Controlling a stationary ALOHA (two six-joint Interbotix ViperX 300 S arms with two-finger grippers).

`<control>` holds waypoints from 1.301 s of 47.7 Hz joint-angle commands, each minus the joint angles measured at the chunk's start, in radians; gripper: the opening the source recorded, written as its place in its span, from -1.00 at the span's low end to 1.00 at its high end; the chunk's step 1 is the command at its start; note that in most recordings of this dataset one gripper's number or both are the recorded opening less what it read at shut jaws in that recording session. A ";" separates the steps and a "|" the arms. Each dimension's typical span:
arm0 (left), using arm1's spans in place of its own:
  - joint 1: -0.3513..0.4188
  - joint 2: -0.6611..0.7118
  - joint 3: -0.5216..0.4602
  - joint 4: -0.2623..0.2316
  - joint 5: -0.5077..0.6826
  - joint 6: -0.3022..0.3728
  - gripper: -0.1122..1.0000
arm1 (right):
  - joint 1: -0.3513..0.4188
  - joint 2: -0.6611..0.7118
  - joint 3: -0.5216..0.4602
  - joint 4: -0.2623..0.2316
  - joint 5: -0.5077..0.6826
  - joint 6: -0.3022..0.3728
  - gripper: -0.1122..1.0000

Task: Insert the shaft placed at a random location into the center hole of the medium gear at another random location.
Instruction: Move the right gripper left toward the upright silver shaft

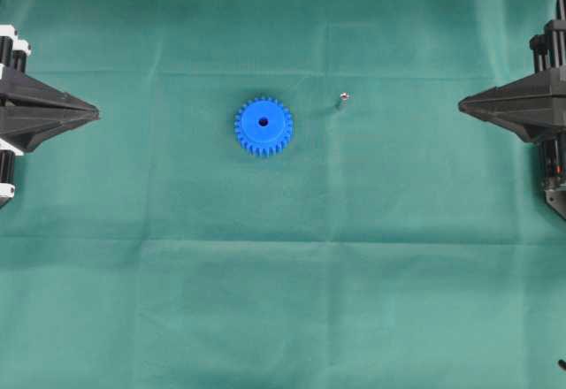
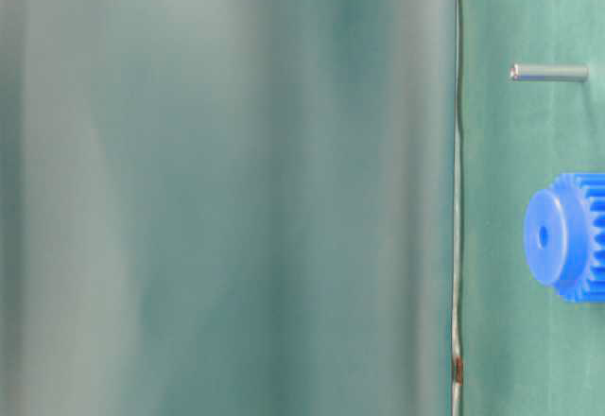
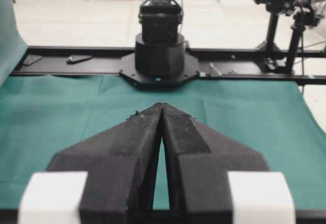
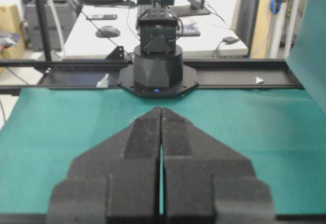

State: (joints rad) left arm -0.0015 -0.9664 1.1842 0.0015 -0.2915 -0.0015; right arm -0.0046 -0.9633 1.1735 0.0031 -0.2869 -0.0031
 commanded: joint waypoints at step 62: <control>-0.006 0.012 -0.031 0.011 0.083 -0.023 -0.79 | -0.233 0.799 -0.146 0.025 -0.175 0.005 0.69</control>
State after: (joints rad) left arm -0.0046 -0.9618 1.1781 0.0107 -0.2102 -0.0230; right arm -0.2270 -0.1933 1.0554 0.0245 -0.4357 -0.0031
